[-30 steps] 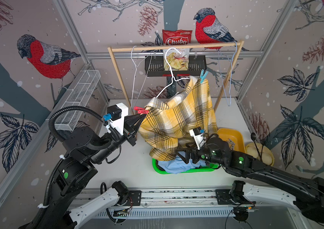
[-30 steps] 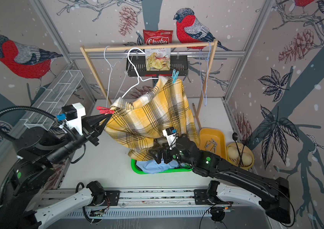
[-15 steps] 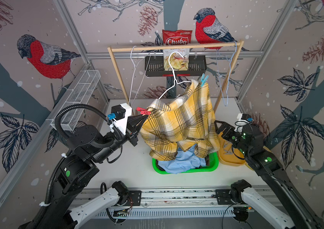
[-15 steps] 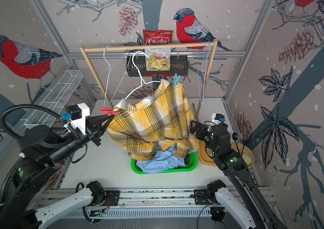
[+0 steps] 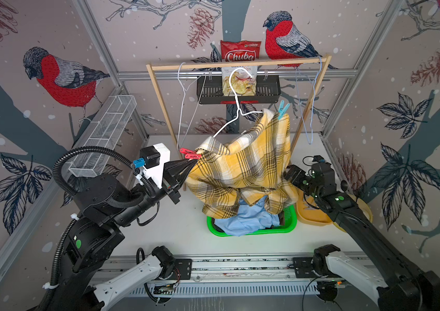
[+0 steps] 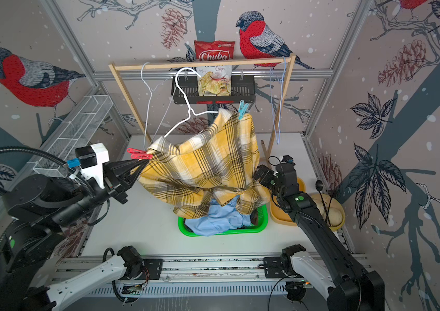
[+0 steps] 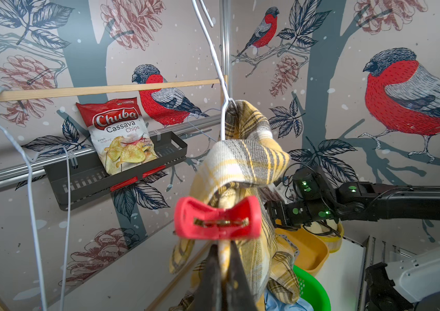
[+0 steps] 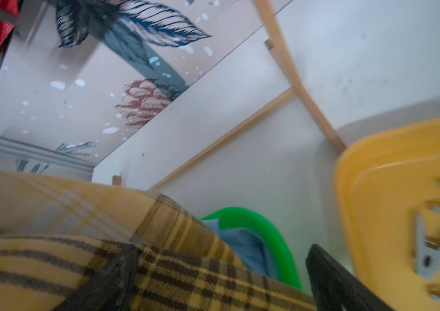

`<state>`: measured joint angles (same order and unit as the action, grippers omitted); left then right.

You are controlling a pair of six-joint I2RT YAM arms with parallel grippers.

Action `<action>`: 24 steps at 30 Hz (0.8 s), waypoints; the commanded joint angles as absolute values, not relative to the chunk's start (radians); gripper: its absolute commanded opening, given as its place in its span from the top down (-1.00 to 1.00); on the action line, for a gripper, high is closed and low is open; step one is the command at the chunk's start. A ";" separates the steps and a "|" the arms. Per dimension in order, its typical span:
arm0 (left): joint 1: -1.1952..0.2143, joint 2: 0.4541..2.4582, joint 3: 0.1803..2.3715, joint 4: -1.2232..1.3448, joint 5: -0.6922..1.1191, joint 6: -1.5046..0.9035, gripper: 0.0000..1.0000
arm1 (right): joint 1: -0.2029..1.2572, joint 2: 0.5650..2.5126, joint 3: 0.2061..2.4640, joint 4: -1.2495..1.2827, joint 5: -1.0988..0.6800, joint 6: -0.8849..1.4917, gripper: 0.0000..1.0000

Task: Remove the clothespins securing long-sleeve shirts to the hanger
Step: Place the long-sleeve shirt at the bin.

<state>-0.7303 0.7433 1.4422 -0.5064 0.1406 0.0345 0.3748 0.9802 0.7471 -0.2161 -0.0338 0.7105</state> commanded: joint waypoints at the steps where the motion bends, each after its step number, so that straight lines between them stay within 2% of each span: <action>1: -0.732 0.737 1.452 -0.481 0.191 0.038 1.00 | 0.471 1.008 0.766 -0.147 -0.034 0.741 -0.94; 6: -0.731 0.730 1.390 -0.475 0.217 0.019 1.00 | 0.607 0.947 0.674 -0.066 -0.034 0.832 -0.94; 11: -0.732 0.708 1.281 -0.402 0.239 -0.022 1.00 | 0.662 0.939 0.562 0.029 -0.051 0.898 -0.95; 16: -0.732 0.687 1.167 -0.348 0.243 -0.040 1.00 | 0.638 0.949 0.537 -0.031 0.016 0.893 -0.95; 24: -0.732 0.654 0.935 -0.200 0.174 -0.030 1.00 | 0.591 0.727 0.558 -0.236 0.207 0.910 -0.99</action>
